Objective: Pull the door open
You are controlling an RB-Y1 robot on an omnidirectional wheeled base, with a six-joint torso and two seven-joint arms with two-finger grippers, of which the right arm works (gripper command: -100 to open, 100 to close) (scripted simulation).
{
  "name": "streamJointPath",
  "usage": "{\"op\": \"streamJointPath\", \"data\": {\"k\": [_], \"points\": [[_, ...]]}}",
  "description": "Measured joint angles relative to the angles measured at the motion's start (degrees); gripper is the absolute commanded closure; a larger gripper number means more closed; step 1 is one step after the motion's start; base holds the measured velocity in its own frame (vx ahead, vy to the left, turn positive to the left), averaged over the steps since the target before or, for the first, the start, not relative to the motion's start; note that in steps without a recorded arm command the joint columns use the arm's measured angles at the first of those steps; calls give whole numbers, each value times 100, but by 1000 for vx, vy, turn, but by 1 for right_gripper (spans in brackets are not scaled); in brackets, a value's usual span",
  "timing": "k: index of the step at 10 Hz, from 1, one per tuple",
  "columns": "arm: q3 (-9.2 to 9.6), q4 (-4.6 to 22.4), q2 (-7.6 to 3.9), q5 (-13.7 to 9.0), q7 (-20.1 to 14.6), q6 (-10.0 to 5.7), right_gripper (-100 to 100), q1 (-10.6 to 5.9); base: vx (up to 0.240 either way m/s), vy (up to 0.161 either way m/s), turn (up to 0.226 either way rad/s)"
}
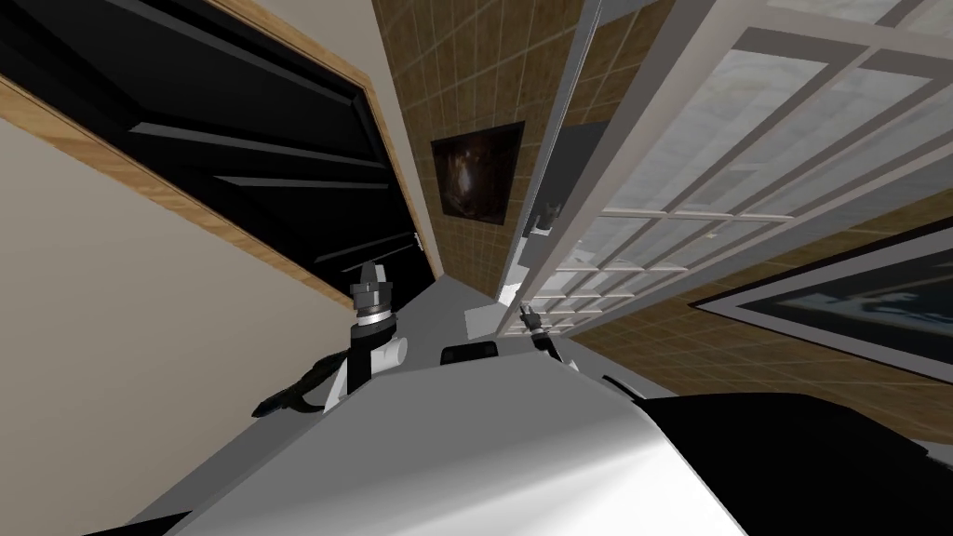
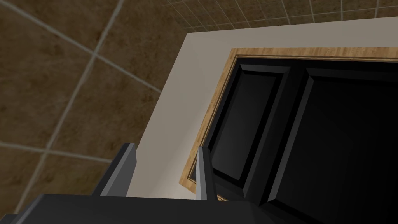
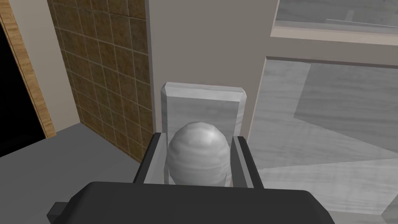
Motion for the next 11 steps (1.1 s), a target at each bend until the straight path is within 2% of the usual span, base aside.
{"op": "streamJointPath", "data": {"k": [2, 4, 6, 8, 11], "points": [[112, -182, -141, 46, -80, -100, 100, 178, -218, -44, 94], [242, -29, -215, 113, -228, -317, 100, 221, -210, -54, 122], [347, -96, -325, 160, -329, -437, 100, 332, -155, -44, 54], [372, -82, -343, 169, -350, -467, 100, 363, -173, -59, 153], [449, 48, -388, 204, -451, -674, 100, 359, -221, -67, 166]]}}
